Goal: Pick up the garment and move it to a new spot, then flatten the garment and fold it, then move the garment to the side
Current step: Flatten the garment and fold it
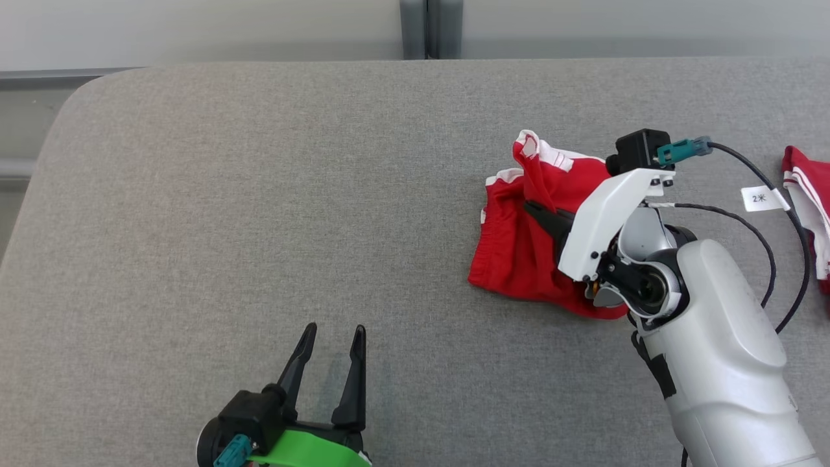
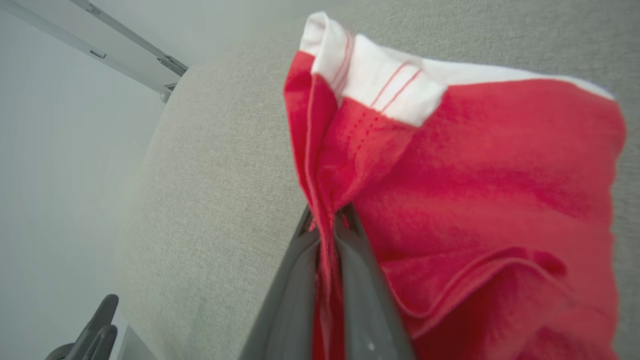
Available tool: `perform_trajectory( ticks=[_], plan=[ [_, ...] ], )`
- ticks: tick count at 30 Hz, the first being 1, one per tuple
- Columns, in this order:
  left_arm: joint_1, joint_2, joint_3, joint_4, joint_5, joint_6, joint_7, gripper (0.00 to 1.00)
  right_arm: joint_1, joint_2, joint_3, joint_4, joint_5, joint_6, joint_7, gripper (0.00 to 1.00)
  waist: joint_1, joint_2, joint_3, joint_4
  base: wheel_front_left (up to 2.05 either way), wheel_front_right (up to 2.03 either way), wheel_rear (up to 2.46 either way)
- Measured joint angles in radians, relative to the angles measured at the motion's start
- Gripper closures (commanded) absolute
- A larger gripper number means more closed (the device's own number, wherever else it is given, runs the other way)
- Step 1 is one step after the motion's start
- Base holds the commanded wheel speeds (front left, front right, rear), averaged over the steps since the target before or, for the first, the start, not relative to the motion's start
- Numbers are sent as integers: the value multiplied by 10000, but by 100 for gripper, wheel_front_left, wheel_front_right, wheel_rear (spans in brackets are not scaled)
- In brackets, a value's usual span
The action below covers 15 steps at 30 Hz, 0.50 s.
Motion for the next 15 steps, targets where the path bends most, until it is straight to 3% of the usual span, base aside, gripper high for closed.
perform_trajectory(
  ticks=[10,12,13,15],
  plan=[
    [-17,0,-316,140,-339,38,-2,0,-518,44,1174,1952,980,0,-1511,98,0,0,-116,404,0,0,0],
    [-12,0,-364,192,-370,48,-12,0,-613,40,1488,2230,1398,0,-1946,51,0,0,-179,455,0,0,0],
    [-10,0,-372,213,-372,73,-12,0,-649,36,1676,2324,1678,0,-2151,0,0,0,-216,471,0,0,0],
    [-6,-2,-360,221,-376,77,-12,0,-736,42,1996,2406,2111,0,-2527,0,0,0,-259,487,0,0,0]
  ],
)
